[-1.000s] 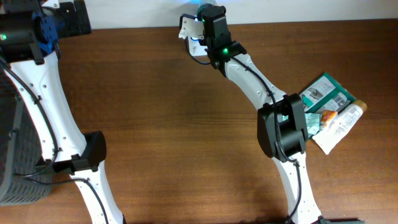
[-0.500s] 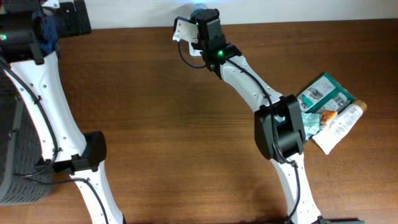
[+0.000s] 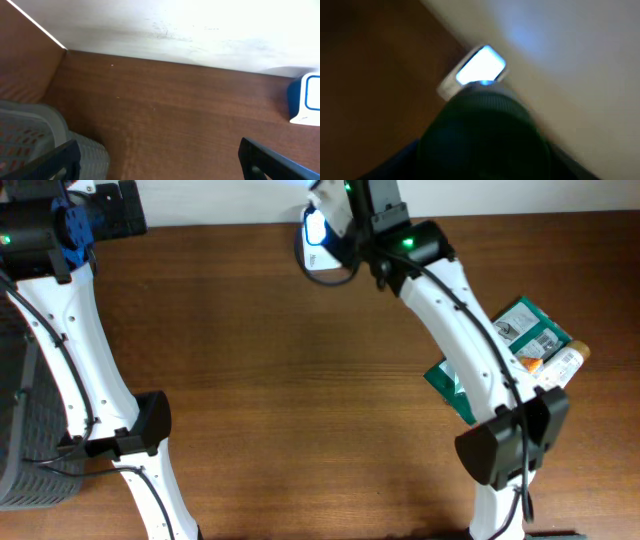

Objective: Scan the item barcode
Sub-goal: 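Carry the jar right and set it down beside the pile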

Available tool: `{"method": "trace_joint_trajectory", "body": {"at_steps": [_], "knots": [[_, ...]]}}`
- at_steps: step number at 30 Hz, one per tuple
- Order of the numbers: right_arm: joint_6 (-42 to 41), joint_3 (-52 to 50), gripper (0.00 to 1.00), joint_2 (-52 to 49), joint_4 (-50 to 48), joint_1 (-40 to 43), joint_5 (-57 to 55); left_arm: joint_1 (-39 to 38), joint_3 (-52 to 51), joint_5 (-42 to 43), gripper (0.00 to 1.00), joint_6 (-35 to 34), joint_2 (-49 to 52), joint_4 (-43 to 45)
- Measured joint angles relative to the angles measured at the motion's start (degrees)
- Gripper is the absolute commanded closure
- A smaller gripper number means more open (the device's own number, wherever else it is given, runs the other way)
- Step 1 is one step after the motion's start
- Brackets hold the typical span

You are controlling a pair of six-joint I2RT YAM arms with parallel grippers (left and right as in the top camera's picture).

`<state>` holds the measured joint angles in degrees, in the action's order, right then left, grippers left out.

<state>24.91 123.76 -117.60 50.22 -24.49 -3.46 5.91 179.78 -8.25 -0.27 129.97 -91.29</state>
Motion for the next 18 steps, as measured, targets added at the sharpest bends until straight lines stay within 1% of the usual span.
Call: {"method": "trace_joint_trajectory", "body": {"at_steps": [2,3,5,8,13,18], "knots": [[-4.0,0.0,0.48,-0.2,9.4,0.0,3.0,0.0,0.0,0.0,0.01,0.0,0.0,0.0],[-5.7,-0.2,0.48,-0.8,15.0,0.0,4.7,0.0,0.0,-0.1,0.01,0.0,0.0,0.0],[-7.4,-0.5,0.49,-1.9,21.2,0.0,6.1,0.0,0.0,-0.2,0.01,0.0,0.0,0.0],[-9.1,-1.9,0.51,-3.6,27.8,0.2,6.6,0.0,0.0,-0.2,0.01,0.0,0.0,0.0],[-14.3,-5.8,0.51,-4.5,28.1,2.6,4.3,0.0,0.0,-0.2,0.01,0.0,0.0,0.0],[-25.5,-9.5,0.52,-5.0,25.6,11.7,-0.9,0.0,0.0,-0.2,0.01,0.0,0.0,0.0]]}}
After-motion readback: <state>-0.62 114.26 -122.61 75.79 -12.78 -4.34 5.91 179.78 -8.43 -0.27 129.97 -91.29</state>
